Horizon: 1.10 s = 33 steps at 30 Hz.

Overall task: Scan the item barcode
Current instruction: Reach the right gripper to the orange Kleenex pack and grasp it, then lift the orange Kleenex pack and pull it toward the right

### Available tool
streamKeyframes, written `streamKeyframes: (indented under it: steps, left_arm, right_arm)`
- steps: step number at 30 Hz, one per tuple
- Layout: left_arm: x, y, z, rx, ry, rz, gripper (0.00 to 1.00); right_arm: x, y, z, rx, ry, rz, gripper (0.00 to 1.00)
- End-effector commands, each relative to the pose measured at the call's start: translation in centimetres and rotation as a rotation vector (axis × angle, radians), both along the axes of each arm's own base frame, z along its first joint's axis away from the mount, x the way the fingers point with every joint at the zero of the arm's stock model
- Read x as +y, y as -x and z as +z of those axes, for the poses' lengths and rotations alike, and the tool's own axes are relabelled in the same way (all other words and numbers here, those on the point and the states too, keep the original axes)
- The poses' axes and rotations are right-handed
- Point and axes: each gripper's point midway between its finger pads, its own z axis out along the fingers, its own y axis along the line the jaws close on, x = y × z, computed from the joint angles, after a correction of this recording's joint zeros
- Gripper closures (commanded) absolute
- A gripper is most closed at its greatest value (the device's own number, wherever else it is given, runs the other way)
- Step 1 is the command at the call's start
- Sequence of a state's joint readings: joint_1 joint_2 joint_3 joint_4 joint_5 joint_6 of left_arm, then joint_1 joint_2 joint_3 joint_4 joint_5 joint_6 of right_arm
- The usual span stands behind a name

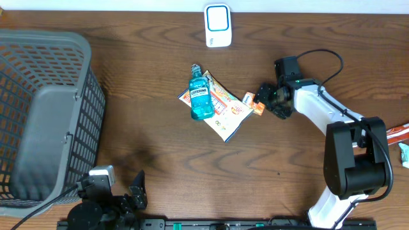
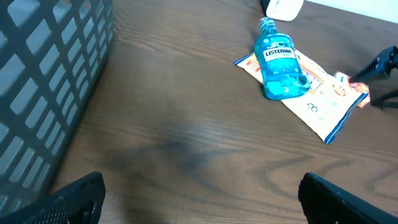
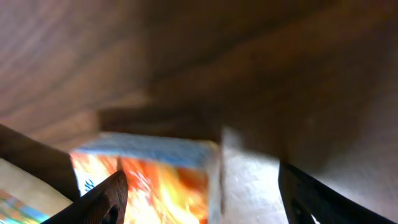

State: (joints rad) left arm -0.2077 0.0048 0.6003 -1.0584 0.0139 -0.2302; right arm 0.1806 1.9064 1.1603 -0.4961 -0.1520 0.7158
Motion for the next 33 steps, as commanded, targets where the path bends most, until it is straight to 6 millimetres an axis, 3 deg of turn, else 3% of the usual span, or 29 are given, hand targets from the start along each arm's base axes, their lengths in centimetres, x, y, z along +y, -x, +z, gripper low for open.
streamKeyframes:
  steps: [1, 3, 6, 11, 14, 17, 22, 25, 28, 33]
  left_arm:
    - [-0.1, 0.0, 0.1, -0.006, -0.012, -0.013, 0.01]
    - [-0.1, 0.0, 0.1, -0.006, -0.012, -0.013, 0.01]
    - [-0.1, 0.0, 0.1, -0.006, -0.012, -0.013, 0.01]
    - [-0.1, 0.0, 0.1, -0.006, -0.012, -0.013, 0.01]
    - [-0.1, 0.0, 0.1, -0.006, -0.012, -0.013, 0.01]
    - [-0.1, 0.0, 0.1, -0.006, -0.012, -0.013, 0.01]
    - [-0.1, 0.0, 0.1, -0.006, -0.012, -0.013, 0.01]
    - [-0.1, 0.0, 0.1, -0.006, -0.012, -0.013, 0.01]
    - [-0.1, 0.0, 0.1, -0.006, -0.012, -0.013, 0.01]
    - [-0.1, 0.0, 0.1, -0.006, -0.012, -0.013, 0.01]
  right_arm:
    - [-0.7, 0.7, -1.1, 0.018, 0.023, -0.018, 0.25]
    - [-0.7, 0.7, -1.1, 0.016, 0.022, -0.018, 0.26]
    - [-0.3, 0.8, -1.1, 0.019, 0.015, -0.011, 0.42]
    - [0.3, 1.1, -1.1, 0.021, 0.012, 0.006, 0.58]
    - [0.3, 1.2, -1.3, 0.024, 0.013, 0.006, 0.74]
    - [0.4, 1.3, -1.3, 0.023, 0.014, 0.028, 0.99]
    - [2.5, 1.9, -0.6, 0.038, -0.139, 0.117, 0.99]
    - [2.6, 2.9, 0.4, 0.098, -0.286, 0.096, 0.99]
    - [1.2, 4.4, 1.9, 0.167, -0.411, 0.050, 0.99]
    - [-3.4, 7.2, 3.9, 0.236, -0.419, -0.027, 0.99]
